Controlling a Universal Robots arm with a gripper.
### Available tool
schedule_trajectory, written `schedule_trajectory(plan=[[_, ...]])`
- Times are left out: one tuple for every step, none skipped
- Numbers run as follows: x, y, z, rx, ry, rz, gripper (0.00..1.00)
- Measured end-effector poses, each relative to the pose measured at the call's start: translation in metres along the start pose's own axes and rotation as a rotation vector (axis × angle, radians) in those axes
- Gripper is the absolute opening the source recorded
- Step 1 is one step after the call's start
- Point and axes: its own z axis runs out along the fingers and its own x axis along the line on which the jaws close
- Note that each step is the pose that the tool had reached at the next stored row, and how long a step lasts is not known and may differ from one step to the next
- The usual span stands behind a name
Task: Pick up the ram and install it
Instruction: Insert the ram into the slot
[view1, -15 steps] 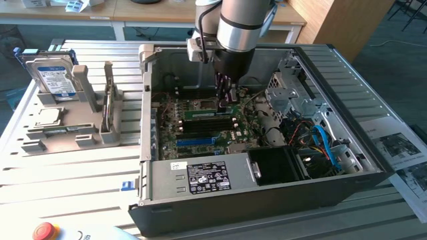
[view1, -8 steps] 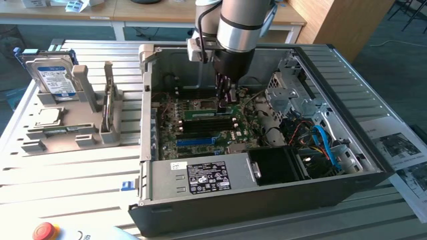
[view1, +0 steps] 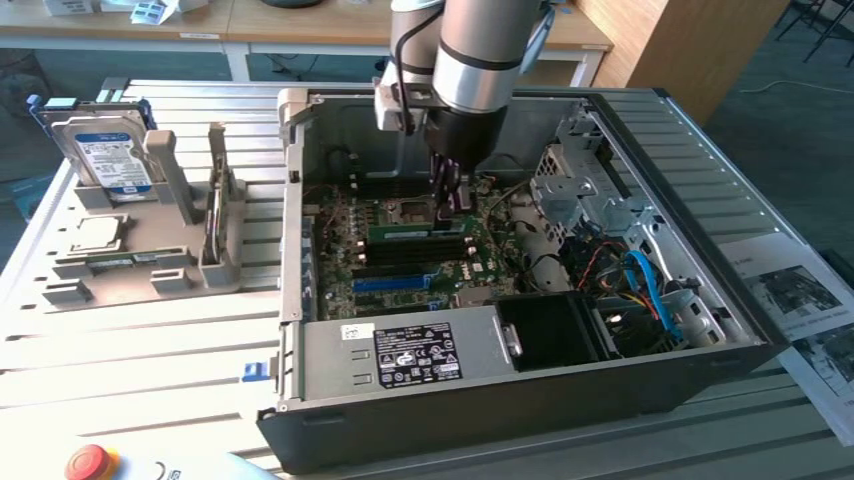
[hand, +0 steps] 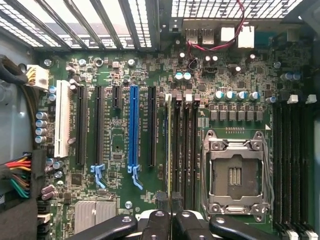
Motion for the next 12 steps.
schedule_trajectory(plan=[[0.0000,-0.0001,0.0014,0.0000,0.0000,0.000,0.12],[-0.0001,-0.0001,0.0029,0.0000,0.0000,0.001,0.12],[-0.0001,-0.0001,0.0039,0.0000,0.0000,0.001,0.12],[-0.0001,-0.0001,0.0043,0.0000,0.0000,0.001,0.12],[-0.0001,-0.0001,0.0042,0.0000,0.0001,0.001,0.12],[-0.0001,-0.0001,0.0042,0.0000,0.0000,0.001,0.12],[-0.0001,-0.0002,0.0043,0.0000,0.0000,0.001,0.12],[-0.0001,-0.0002,0.0043,0.0000,0.0002,0.001,0.12],[-0.0001,-0.0007,0.0045,0.0000,0.0000,0.001,0.12],[-0.0001,-0.0016,0.0045,0.0001,0.0000,0.001,0.12],[-0.0001,-0.0029,0.0046,0.0001,-0.0001,0.001,0.12],[-0.0001,-0.0039,0.0046,0.0001,-0.0001,0.001,0.12]])
